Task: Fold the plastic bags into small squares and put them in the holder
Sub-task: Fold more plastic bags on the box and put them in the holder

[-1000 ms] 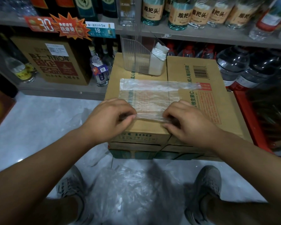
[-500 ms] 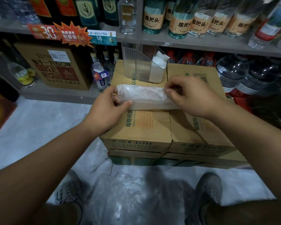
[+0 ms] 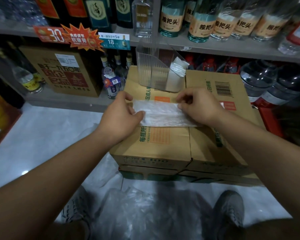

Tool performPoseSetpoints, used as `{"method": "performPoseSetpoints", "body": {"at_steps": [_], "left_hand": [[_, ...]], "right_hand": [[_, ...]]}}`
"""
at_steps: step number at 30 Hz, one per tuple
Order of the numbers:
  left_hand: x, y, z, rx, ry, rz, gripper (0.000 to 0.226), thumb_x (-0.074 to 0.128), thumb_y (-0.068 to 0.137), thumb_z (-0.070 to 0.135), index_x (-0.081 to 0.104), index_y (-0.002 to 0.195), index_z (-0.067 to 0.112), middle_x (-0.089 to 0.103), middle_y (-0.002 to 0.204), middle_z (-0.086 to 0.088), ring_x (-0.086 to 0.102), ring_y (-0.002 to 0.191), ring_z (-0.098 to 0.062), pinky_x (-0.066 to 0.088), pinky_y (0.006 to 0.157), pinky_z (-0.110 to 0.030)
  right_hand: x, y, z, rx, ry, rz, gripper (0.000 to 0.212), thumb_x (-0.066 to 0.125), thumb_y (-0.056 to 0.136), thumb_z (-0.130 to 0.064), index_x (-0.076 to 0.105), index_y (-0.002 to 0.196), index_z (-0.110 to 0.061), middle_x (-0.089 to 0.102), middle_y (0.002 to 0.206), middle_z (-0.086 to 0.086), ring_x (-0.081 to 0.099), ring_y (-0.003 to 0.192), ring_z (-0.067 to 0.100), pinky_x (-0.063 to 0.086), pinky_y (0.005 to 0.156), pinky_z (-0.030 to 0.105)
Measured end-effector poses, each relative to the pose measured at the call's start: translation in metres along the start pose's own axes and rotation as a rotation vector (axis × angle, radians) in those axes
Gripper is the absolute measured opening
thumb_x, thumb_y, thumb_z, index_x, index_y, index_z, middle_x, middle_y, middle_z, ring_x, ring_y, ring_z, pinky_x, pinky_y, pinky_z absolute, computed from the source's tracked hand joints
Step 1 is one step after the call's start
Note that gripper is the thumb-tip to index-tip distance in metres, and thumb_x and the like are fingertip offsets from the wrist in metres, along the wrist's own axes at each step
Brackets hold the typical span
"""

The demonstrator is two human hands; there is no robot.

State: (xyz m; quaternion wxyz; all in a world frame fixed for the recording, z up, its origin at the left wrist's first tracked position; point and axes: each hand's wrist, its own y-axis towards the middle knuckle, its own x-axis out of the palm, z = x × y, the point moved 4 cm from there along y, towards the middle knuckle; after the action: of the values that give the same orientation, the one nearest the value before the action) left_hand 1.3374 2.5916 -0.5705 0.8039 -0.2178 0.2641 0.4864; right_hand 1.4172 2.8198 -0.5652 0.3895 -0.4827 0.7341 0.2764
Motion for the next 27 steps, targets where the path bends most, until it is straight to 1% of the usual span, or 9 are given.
{"method": "performPoseSetpoints", "body": {"at_steps": [3,6,10,13,17,20,23,25,27], "left_hand": [[-0.002,-0.005,0.001,-0.025,-0.017,0.023,0.047,0.074,0.089,0.034,0.047,0.126,0.021,0.063,0.093,0.003,0.062,0.091,-0.012,0.048,0.081,-0.034],[-0.004,-0.011,0.002,0.115,0.186,0.14,0.046,0.073,0.087,0.038,0.052,0.125,0.023,0.047,0.128,0.0,0.047,0.122,-0.021,0.036,0.099,-0.034],[0.011,-0.022,0.013,0.452,0.412,0.016,0.039,0.052,0.092,0.047,0.06,0.123,0.025,0.05,0.142,0.003,0.039,0.138,-0.02,0.017,0.114,-0.039],[0.028,-0.028,0.005,0.5,0.526,-0.164,0.051,0.037,0.093,0.052,0.058,0.131,0.025,0.048,0.15,0.001,0.034,0.145,-0.017,0.008,0.123,-0.046],[0.037,-0.033,-0.01,0.506,0.583,-0.257,0.061,0.024,0.098,0.055,0.038,0.15,0.026,0.021,0.168,-0.002,0.008,0.156,-0.014,-0.003,0.126,-0.046],[0.039,-0.033,-0.015,0.509,0.618,-0.29,0.067,0.016,0.1,0.057,0.021,0.158,0.026,0.005,0.17,0.0,-0.006,0.156,-0.012,-0.006,0.126,-0.045],[0.042,-0.034,-0.017,0.491,0.709,-0.318,0.074,0.004,0.098,0.06,0.002,0.162,0.024,-0.008,0.17,0.003,-0.017,0.154,-0.009,-0.01,0.125,-0.044],[0.044,-0.034,-0.018,0.486,0.765,-0.32,0.08,-0.004,0.093,0.062,-0.006,0.162,0.021,-0.012,0.169,0.003,-0.02,0.153,-0.009,-0.012,0.125,-0.044],[0.045,-0.033,-0.018,0.477,0.788,-0.319,0.082,-0.007,0.091,0.062,-0.008,0.162,0.021,-0.014,0.169,0.003,-0.02,0.153,-0.009,-0.011,0.125,-0.044]], "right_hand": [[0.005,-0.006,0.001,-0.014,0.042,-0.009,0.016,0.069,0.092,-0.009,0.074,0.099,-0.022,0.063,0.087,-0.019,0.059,0.079,-0.005,0.043,0.067,0.003],[0.009,-0.014,-0.003,-0.044,0.067,-0.034,0.017,0.068,0.091,-0.006,0.076,0.096,-0.02,0.063,0.088,-0.022,0.061,0.085,0.0,0.04,0.067,-0.001],[0.012,-0.023,-0.009,-0.065,0.086,-0.055,0.015,0.071,0.09,-0.009,0.075,0.094,-0.022,0.07,0.095,-0.011,0.062,0.089,0.004,0.045,0.074,0.008],[0.012,-0.033,-0.013,-0.079,0.057,-0.086,0.017,0.07,0.09,-0.008,0.074,0.092,-0.024,0.068,0.095,-0.011,0.062,0.089,0.008,0.049,0.076,0.016],[0.008,-0.042,-0.009,-0.061,-0.012,-0.082,0.017,0.067,0.091,-0.007,0.074,0.095,-0.022,0.065,0.095,-0.01,0.059,0.094,0.013,0.052,0.087,0.034],[0.004,-0.055,-0.013,-0.067,-0.137,0.057,0.025,0.059,0.096,-0.02,0.067,0.12,-0.021,0.064,0.122,-0.001,0.052,0.119,0.022,0.042,0.104,0.039],[0.024,-0.082,-0.035,-0.199,-0.29,-0.108,0.061,0.034,0.104,-0.047,0.028,0.157,-0.019,0.02,0.166,0.003,0.012,0.154,0.027,0.012,0.125,0.042],[0.044,-0.1,-0.039,-0.215,-0.37,-0.301,0.077,0.014,0.1,-0.061,-0.003,0.161,-0.017,-0.015,0.167,0.001,-0.018,0.154,0.021,-0.007,0.126,0.038],[0.053,-0.11,-0.032,-0.22,-0.444,-0.364,0.084,0.0,0.095,-0.068,-0.014,0.159,-0.015,-0.025,0.165,0.004,-0.027,0.151,0.019,-0.013,0.125,0.039]]}}
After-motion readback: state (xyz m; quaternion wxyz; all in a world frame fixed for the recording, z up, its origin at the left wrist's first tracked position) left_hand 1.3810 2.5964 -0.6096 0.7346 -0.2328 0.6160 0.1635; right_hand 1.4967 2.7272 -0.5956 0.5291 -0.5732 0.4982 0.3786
